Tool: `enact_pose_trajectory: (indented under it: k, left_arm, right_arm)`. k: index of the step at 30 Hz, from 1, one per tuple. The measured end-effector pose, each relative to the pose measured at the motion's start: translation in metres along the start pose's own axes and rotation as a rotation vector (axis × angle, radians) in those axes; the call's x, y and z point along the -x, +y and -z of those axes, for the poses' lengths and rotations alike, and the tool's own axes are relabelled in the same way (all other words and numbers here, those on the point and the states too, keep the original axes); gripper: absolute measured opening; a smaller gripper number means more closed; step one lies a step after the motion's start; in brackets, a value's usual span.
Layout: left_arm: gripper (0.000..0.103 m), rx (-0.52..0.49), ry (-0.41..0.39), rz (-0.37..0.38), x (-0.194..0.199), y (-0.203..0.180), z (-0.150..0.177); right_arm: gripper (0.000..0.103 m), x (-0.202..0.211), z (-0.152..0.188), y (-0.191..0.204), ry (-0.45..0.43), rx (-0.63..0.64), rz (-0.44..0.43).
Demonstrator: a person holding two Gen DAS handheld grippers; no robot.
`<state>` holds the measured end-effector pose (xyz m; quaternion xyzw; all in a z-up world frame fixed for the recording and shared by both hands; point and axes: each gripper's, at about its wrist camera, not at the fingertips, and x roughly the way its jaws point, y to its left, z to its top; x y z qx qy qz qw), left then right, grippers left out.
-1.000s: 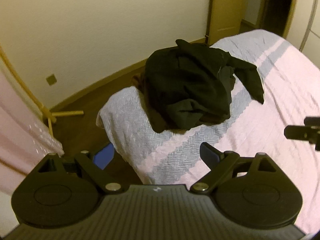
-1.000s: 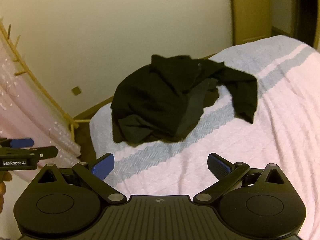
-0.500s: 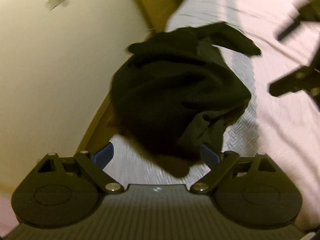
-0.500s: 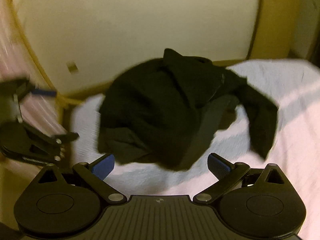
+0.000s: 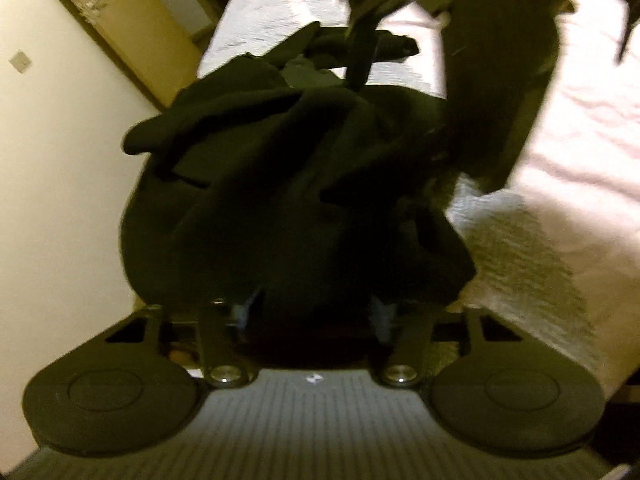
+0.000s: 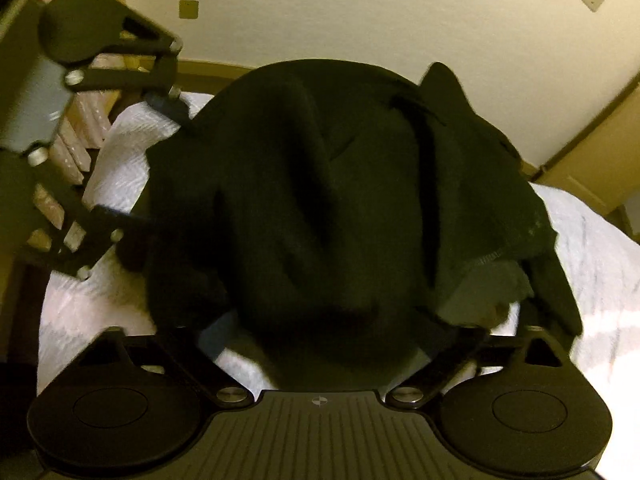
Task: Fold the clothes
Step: 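Grasp the black jacket with both grippers and lift it off the bed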
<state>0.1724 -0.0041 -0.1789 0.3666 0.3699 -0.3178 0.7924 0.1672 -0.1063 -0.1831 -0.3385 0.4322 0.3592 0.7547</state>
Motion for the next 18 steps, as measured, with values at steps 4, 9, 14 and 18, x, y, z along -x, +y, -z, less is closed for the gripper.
enact_pose_trajectory:
  k: [4, 9, 14, 18]
  left_arm:
    - [0.016, 0.111, -0.025, 0.018, 0.010, 0.023, -0.002]
    - [0.013, 0.097, -0.136, 0.004, 0.032, 0.044, -0.020]
    - [0.012, 0.047, -0.301, -0.016, 0.071, 0.049, -0.053]
    - [0.012, -0.026, -0.399, 0.007, 0.103, 0.029, -0.087]
  right_arm:
    - [0.054, 0.001, -0.010, -0.005, 0.011, -0.043, -0.031]
    - [0.016, 0.025, -0.012, -0.013, -0.009, -0.146, -0.026]
    - [0.010, 0.109, 0.000, -0.036, -0.166, -0.352, 0.091]
    - [0.009, 0.173, 0.028, -0.049, -0.246, -0.452, 0.152]
